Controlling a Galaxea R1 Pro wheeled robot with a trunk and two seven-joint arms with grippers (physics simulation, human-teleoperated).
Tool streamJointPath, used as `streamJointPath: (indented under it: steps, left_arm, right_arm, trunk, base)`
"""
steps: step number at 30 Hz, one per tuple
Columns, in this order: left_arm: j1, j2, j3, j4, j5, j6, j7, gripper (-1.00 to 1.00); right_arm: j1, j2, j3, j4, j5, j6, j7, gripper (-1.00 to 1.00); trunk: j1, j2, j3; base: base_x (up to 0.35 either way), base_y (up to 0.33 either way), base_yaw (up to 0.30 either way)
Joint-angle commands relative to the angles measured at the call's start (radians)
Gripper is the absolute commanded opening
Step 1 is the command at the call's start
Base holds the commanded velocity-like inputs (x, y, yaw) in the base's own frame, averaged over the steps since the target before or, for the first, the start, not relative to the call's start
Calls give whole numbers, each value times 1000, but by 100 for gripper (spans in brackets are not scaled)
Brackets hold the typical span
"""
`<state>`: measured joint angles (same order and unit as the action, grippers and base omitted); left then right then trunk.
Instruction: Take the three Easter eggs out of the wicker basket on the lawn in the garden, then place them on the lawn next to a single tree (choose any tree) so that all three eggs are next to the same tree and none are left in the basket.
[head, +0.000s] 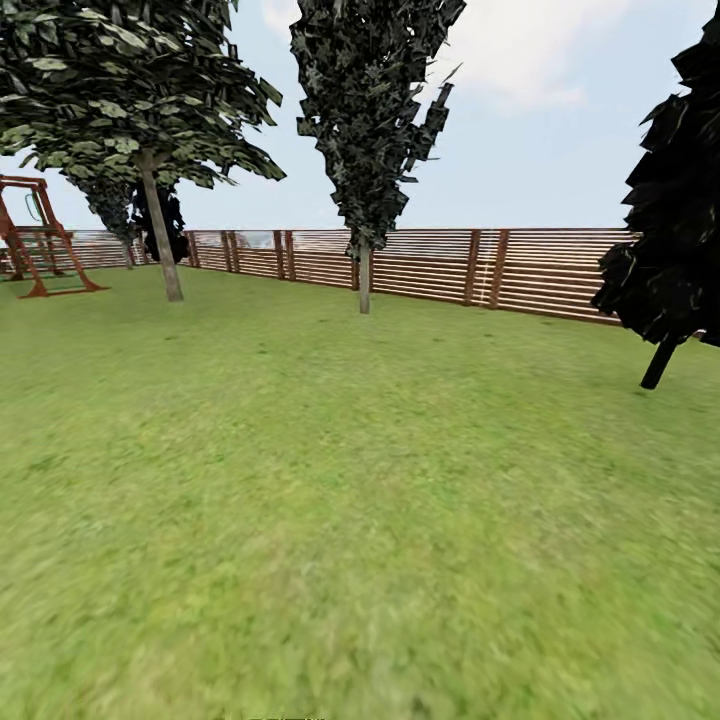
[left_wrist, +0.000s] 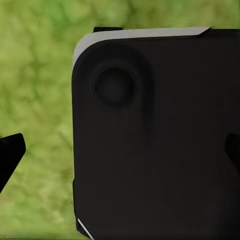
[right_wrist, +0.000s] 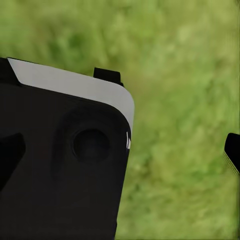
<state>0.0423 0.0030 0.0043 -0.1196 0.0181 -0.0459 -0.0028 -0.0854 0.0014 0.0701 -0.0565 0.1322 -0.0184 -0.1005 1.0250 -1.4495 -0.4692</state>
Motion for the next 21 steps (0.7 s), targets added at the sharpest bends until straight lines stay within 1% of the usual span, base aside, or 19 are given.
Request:
streamJointPath:
  steps: [1,21]
  left_arm:
    - [1,0,0,-2,2,-1,0,100]
    - [1,0,0,-2,2,-1,0,100]
  right_arm:
    - [-1,0,7,1,5,-2,-5,100]
    - [-1,0,7,1,4,-2,-5,100]
  trunk:
    - [0,0,-1]
    - [0,0,-1]
  base:
    - [0,0,300]
    - [0,0,300]
